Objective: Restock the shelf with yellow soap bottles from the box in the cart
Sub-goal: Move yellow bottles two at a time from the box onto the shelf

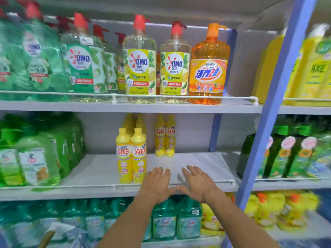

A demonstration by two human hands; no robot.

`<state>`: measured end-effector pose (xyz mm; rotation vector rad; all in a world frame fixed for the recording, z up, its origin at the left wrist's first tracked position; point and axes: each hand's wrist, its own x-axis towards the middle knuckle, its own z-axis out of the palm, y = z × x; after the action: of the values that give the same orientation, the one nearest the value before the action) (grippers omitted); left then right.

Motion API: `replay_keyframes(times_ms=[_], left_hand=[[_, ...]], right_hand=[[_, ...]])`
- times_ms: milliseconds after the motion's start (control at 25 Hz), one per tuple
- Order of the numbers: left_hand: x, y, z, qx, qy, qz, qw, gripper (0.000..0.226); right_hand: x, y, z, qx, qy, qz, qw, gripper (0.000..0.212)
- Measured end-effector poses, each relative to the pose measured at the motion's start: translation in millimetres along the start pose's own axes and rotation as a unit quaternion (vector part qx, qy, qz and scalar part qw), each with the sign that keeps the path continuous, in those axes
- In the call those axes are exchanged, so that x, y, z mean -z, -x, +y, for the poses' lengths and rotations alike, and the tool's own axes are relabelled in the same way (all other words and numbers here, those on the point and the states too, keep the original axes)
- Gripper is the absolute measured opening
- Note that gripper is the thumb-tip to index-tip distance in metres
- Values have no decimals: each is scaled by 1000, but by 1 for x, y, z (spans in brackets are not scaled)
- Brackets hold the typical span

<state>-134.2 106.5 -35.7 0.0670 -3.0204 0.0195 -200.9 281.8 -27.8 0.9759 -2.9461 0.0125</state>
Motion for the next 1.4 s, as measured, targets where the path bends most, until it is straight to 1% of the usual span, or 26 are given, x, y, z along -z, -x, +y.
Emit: replay_keyframes(times_ms=[120,200,280,400,480,600,760,880,1120,1200,1400], left_hand=[[-7,74,7,-18,-5,15,1000,70],[-26,123,8,-14,-8,6,1000,71],[-51,170,8,3,0,-30,1000,69],[-88,227,4,27,16,-98,995,74],[-113,254,-2,42,32,-133,990,76],[-147,279,-4,55,54,-172,982,74],[-200,295,7,78,83,-233,966,70],[-247,295,17,93,113,-285,947,69],[-346,268,32,148,153,-367,906,75],[-380,253,39,161,160,-379,897,74],[-454,222,54,214,223,-382,871,70]], right_hand=[[-11,63,-30,-2,11,-1,1000,84],[-32,99,-50,-1,11,-2,1000,84],[-59,130,-72,-5,2,-18,1000,84],[-103,168,-100,-19,-22,-51,998,83],[-131,186,-114,-22,-34,-89,995,82],[-168,201,-126,-28,-50,-125,990,80],[-223,208,-124,-45,-77,-193,977,77],[-273,208,-110,-58,-103,-250,961,73],[-377,194,-74,-78,-141,-357,920,78],[-412,186,-62,-83,-150,-376,911,78],[-496,161,-42,-107,-178,-381,901,68]])
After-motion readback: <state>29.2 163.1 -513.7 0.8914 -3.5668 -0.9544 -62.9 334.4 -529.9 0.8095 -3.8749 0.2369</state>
